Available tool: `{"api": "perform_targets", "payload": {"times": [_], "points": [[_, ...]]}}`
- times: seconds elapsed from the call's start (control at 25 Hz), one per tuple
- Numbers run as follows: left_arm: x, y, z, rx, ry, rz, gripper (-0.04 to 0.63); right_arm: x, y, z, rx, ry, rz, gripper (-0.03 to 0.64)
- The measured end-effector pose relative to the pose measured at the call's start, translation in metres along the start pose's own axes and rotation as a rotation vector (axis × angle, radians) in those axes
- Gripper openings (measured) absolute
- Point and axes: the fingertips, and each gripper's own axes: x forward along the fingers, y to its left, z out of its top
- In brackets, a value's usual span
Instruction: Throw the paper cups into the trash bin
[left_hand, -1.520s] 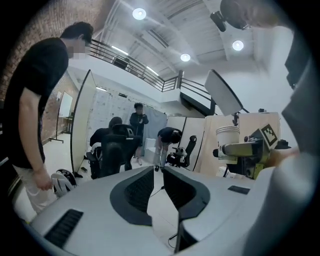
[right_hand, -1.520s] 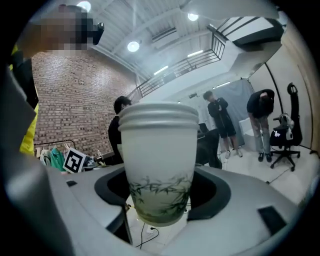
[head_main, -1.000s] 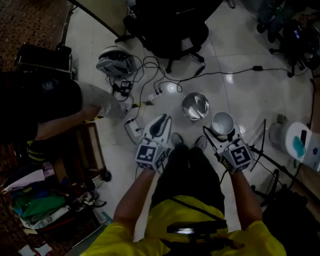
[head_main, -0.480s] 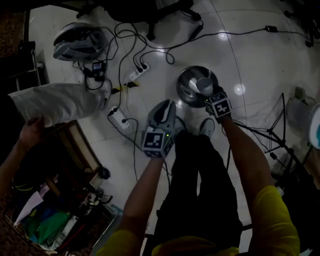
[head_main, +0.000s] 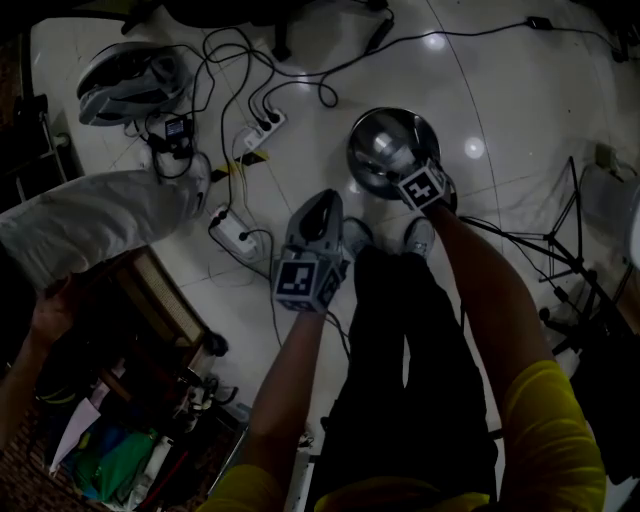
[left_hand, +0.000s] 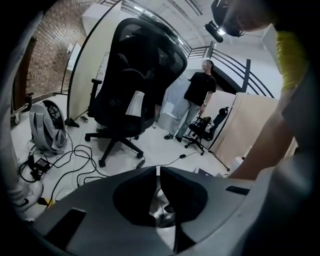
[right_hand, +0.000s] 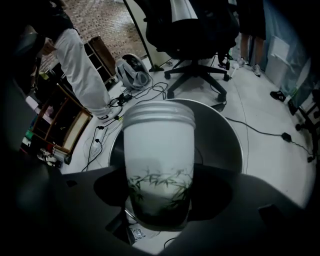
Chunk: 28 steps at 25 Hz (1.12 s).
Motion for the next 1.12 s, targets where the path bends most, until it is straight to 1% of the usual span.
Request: {"api": "perform_targets", "payload": {"times": [0.08,0.2,0.36,0.44,0.48,0.56,0.6,0.64,0.68,0.76,0.8,0.88,0.96,1.0,1.12], "points": [[0.002,0.003,-0.001,0.006,0.0,-0.004,0.017,0.005,0.002,-0.002,0.007,0.014,-0.003,0.341],[0.005,0.007,-0.006,0.006,0.007,-0.003,0.017,0.009,0.0,-0.009,0.019,0.03,-0.01,0.341],[0.009,0.014,-0.013,0.006,0.029,0.005,0.017,0.006,-0.006,-0.01,0.045,0.012,-0.022,0.341],[0.01,0.017,-0.016,0.002,0.034,0.009,0.017,-0.002,-0.008,-0.008,0.073,-0.014,-0.021,0.311],[0.011,0.018,-0.015,-0.001,0.034,0.012,0.017,-0.008,-0.008,-0.004,0.093,-0.037,-0.018,0.308],[0.009,0.017,-0.012,0.001,0.036,0.016,0.017,-0.028,-0.008,0.005,0.138,-0.112,-0.011,0.253],[0.008,0.016,-0.009,-0.001,0.034,0.017,0.017,-0.04,-0.01,0.008,0.164,-0.16,-0.013,0.248],[0.005,0.014,-0.005,-0.007,0.03,0.015,0.017,-0.054,-0.011,0.012,0.189,-0.216,-0.019,0.212],[0.003,0.012,0.0,-0.013,0.023,0.013,0.018,-0.073,-0.011,0.017,0.211,-0.275,-0.026,0.187],[-0.003,0.008,0.008,-0.02,0.011,0.01,0.017,-0.12,-0.007,0.03,0.25,-0.381,-0.04,0.179],[-0.005,0.006,0.011,-0.024,0.008,0.01,0.018,-0.146,-0.005,0.036,0.268,-0.43,-0.05,0.133],[-0.007,0.004,0.015,-0.032,0.008,0.013,0.018,-0.192,-0.003,0.045,0.298,-0.517,-0.074,0.104],[-0.007,0.001,0.012,-0.037,0.022,0.016,0.03,-0.225,-0.003,0.045,0.336,-0.575,-0.101,0.008],[-0.007,0.0,0.009,-0.034,0.033,0.014,0.041,-0.235,-0.003,0.042,0.358,-0.592,-0.108,0.006],[-0.001,-0.005,0.005,-0.037,0.044,0.009,0.041,-0.25,-0.011,0.04,0.399,-0.619,-0.117,0.006]]}}
